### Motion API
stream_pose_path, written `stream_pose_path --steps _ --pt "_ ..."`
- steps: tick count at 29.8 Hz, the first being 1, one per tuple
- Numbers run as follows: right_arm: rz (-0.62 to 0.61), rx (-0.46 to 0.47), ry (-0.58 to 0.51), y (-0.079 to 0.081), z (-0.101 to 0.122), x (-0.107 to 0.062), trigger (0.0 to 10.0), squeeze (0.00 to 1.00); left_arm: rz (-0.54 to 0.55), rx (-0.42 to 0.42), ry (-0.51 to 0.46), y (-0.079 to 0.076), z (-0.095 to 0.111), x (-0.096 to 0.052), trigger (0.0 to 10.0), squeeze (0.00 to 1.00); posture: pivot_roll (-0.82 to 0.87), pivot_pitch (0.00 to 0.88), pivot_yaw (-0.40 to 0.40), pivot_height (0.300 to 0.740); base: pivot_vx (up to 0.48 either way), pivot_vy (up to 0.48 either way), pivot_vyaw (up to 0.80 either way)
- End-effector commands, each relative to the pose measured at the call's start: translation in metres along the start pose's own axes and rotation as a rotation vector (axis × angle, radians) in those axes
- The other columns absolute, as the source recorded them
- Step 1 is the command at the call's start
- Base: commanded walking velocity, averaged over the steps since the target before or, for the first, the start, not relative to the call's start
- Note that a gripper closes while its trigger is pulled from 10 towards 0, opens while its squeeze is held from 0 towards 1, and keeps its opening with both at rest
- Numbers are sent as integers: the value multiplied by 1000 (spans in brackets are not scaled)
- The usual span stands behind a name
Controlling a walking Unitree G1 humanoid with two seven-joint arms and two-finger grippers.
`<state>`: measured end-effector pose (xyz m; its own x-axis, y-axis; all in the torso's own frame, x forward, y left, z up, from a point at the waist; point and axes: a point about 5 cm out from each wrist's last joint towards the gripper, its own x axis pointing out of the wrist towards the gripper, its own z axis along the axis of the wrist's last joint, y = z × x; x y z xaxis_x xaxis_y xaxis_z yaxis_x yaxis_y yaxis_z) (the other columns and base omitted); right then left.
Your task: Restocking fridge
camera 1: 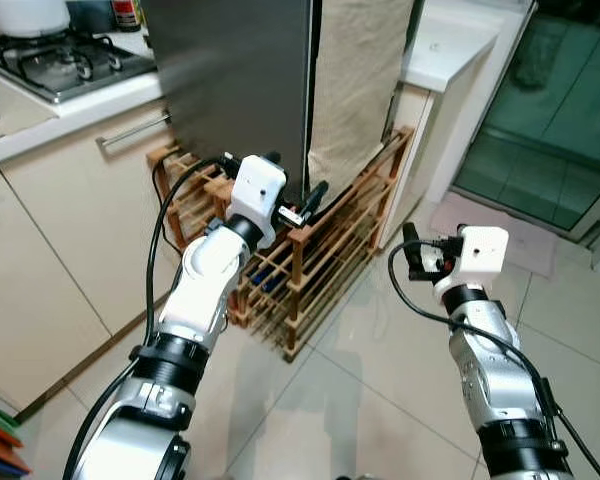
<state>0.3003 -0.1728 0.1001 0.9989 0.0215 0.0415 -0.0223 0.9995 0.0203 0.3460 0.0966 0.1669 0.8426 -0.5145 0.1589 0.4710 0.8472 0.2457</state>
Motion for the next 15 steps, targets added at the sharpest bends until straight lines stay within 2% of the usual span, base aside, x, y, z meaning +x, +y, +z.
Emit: stream_pose_path --steps 1,15 --pt "-21 -10 -30 -5 6 2 10000 0 19 -12 -6 1 3 3 10000 0 51 0 -23 740 480 0 0" --pt "-22 -18 -25 -6 3 2 10000 0 54 -36 -7 5 4 5 10000 0 57 0 -23 740 459 0 0"
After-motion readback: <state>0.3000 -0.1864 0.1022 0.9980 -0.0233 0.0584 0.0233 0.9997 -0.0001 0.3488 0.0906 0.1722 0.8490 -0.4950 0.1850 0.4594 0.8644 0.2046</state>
